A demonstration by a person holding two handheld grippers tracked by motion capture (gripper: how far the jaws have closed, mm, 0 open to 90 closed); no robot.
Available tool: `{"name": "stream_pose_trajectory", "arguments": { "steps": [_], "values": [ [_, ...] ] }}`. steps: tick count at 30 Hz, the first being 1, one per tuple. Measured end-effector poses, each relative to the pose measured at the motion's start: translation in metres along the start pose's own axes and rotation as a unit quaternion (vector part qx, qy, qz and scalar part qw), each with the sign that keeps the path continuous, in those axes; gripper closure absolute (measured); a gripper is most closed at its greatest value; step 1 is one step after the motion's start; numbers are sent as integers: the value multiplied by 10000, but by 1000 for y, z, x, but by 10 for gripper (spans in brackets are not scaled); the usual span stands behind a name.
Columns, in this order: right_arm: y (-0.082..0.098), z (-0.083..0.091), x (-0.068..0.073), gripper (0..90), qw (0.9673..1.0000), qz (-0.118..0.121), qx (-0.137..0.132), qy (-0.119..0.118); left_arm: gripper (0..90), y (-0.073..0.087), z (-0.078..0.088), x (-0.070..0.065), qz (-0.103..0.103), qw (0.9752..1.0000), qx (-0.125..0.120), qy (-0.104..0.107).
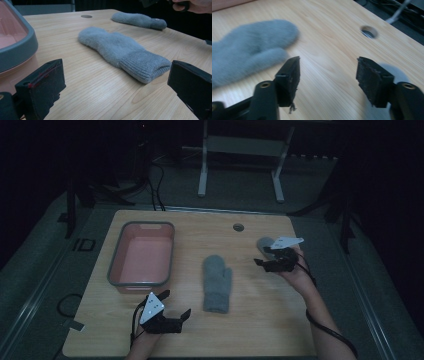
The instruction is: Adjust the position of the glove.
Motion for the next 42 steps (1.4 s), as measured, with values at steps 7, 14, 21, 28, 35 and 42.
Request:
{"name": "stream_pose_trajectory", "arguments": {
  "steps": [7,14,21,28,35,42],
  "values": [
    [32,3,-47,479,9975,-355,363,484,15,0,0,0,16,10000,-1,-10],
    [54,-14,-76,499,9936,-682,656,615,15,0,-1,2,40,10000,14,-2],
    [73,-33,-85,489,9908,-645,975,680,15,1,-1,3,111,9999,10,-1],
    [80,-39,-80,631,9905,-634,967,749,15,1,-1,2,132,9999,14,-9],
    [74,-35,-73,828,9880,-817,975,874,15,1,-2,2,130,9999,16,-11],
    [68,-18,-53,840,9828,-1481,667,877,15,0,-1,2,130,9999,6,-5]
  ]
}}
Point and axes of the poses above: each handheld gripper's, and its own axes: z roughly backward along the jaws, y roughly out of its underside, x roughly to its left, the point moved 6 cm from there along -z, roughly forward along the jaws, and after that the axes turned 8 degrees about x, right-handed, at the moved point
